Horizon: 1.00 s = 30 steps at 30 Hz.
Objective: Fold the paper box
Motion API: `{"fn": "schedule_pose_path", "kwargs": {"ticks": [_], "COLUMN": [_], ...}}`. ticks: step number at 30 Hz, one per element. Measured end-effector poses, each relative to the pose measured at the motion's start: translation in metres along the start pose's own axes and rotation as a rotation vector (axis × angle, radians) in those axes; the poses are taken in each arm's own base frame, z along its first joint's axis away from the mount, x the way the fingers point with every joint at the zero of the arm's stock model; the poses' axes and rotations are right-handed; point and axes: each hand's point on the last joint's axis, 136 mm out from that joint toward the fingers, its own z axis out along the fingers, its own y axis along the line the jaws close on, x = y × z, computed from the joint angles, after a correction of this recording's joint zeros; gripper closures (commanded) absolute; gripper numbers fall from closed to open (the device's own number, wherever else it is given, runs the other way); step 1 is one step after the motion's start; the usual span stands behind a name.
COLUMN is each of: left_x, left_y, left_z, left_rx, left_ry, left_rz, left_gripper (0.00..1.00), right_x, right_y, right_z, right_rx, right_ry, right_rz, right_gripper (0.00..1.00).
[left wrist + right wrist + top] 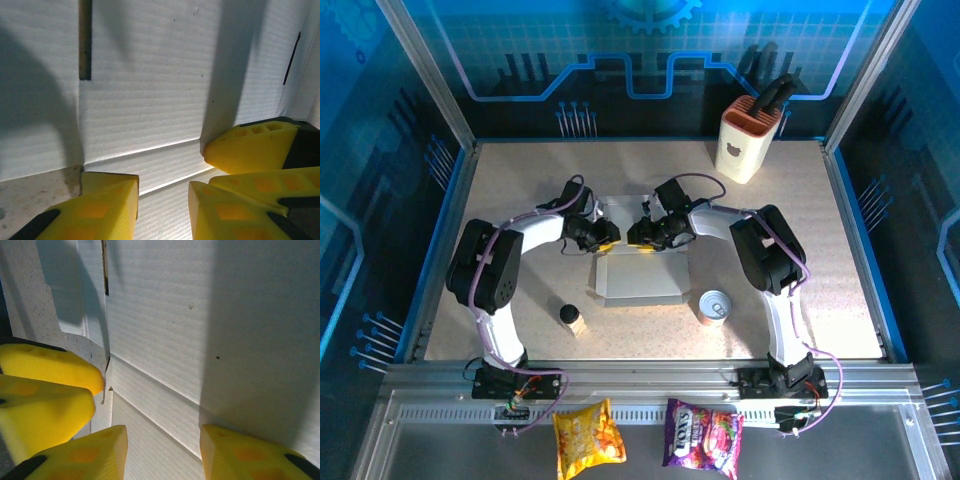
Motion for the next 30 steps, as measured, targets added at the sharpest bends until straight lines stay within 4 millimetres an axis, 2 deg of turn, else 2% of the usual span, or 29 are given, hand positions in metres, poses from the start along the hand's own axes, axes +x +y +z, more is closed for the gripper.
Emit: {"fn": "schedule_pose_path", "kwargs": {"ticks": [7,15,25,30], "left_x": [0.004,0.006,-0.001,-0.012], "left_y": [0.004,0.003,-0.029,-0.039], "left_z": [0.01,0.006,-0.043,-0.058], "left_rx": [-0.003,0.001,0.021,0.009], "left_ry": [0.028,0.025,-0.08,-0.125], "left_rz": [-0.009,-0.006,0.073,0.11], "left_gripper": [0.68,0.66,0.57,0.55], "right_x": [0.001,0.003,0.014,0.014], "right_y": [-0.001,-0.002,-0.007,-0.006], "right_z": [0.001,0.001,-0.006,-0.009], "right_rx": [0.002,0.004,0.041,0.066], "right_ry": [0.003,0.006,0.019,0.02], "right_rz": [-0.002,-0.021,-0.016,-0.013], "right_gripper": [0.59,0.59,0.56,0.55]}}
